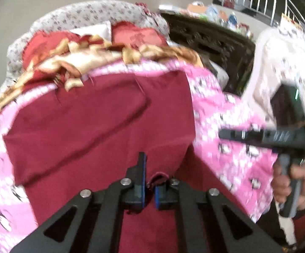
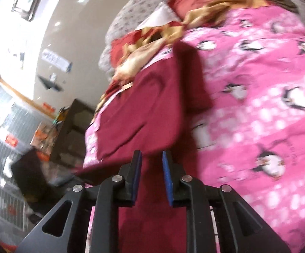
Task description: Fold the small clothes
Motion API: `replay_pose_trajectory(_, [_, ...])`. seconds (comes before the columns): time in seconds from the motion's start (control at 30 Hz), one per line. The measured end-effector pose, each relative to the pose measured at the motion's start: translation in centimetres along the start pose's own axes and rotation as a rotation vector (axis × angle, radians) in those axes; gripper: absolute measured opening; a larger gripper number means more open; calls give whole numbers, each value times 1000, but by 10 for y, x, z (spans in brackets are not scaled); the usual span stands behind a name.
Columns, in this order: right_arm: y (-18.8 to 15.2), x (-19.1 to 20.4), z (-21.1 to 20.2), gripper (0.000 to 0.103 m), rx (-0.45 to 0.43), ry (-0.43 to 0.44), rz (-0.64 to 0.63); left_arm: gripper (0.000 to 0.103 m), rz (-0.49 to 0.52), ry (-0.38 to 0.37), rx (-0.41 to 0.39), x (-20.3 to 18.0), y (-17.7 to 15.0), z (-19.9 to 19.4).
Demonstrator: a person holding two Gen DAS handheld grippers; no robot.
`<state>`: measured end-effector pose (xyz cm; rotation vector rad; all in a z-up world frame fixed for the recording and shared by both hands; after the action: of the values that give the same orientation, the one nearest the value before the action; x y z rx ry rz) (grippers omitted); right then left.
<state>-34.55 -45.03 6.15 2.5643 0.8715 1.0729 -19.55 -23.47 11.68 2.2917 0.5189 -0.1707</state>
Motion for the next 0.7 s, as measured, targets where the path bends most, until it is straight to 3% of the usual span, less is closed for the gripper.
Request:
replay_pose_trajectory(0.13, [4, -11, 1, 46, -18, -35, 27, 6, -87, 0, -49, 21, 39, -21])
replay_pose_trajectory(0.27, [14, -7, 7, 47, -42, -107, -23, 6, -179, 32, -109, 52, 67, -41])
replay_pose_trajectory(0.37, [29, -5, 16, 59, -53, -138, -38, 6, -211, 71, -137, 70, 79, -53])
replay_pose_trajectory(0.5, [59, -3, 38, 68, -56, -178, -26, 6, -262, 88, -145, 93, 85, -62])
replay_pose_trajectory(0.7, [93, 4, 71, 70, -51, -237, -67, 6, -300, 117, -146, 120, 82, -64])
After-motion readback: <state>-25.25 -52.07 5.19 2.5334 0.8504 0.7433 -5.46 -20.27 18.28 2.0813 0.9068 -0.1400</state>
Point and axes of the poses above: each gripper's, at about its wrist camera, not at the fingertips, and z roughly the way its jaws point, x to its left, y to its top, the point moved 2 cm from there along z, roughly the way its jaws point, and after that the axes turned 13 degrees about -y, right-handed, at the moved point
